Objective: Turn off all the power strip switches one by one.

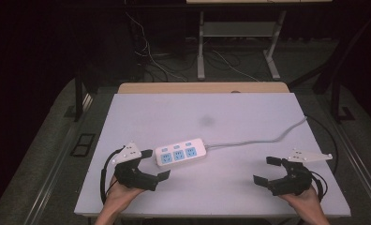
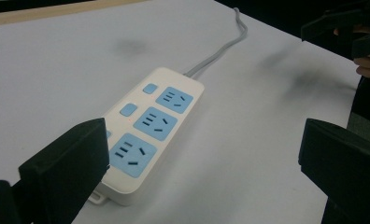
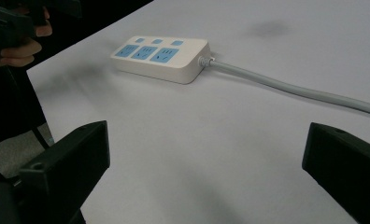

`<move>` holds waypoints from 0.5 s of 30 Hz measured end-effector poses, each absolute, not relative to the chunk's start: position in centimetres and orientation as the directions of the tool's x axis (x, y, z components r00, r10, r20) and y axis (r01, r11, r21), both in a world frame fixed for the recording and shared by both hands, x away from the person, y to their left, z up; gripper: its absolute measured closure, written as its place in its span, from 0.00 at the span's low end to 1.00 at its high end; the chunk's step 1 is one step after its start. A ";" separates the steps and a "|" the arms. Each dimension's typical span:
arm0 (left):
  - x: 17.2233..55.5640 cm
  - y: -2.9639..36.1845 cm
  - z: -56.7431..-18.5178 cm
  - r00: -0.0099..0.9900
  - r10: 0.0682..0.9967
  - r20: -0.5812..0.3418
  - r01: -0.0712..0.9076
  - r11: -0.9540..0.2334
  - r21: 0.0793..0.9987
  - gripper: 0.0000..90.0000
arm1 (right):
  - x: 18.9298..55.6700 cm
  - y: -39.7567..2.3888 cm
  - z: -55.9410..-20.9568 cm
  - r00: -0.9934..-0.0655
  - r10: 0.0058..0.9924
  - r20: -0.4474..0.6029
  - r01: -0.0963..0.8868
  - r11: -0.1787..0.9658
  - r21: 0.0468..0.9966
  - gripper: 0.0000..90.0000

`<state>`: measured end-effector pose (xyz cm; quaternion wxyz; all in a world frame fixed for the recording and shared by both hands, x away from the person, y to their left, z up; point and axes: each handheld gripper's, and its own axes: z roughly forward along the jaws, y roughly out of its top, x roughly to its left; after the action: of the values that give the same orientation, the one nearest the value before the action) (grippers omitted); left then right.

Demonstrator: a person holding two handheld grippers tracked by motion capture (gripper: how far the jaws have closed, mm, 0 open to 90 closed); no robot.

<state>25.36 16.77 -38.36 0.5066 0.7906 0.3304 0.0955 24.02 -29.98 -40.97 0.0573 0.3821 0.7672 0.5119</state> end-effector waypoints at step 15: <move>27.5 16.7 -37.5 0.768 0.610 -0.194 0.459 -0.313 0.832 0.01 | 24.0 -30.0 -41.0 -0.705 0.642 0.302 0.526 0.187 0.830 0.01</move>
<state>27.47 16.73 -37.51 0.4835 0.8064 0.3313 0.0782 24.00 -29.99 -40.99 0.0567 0.3802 0.7683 0.5118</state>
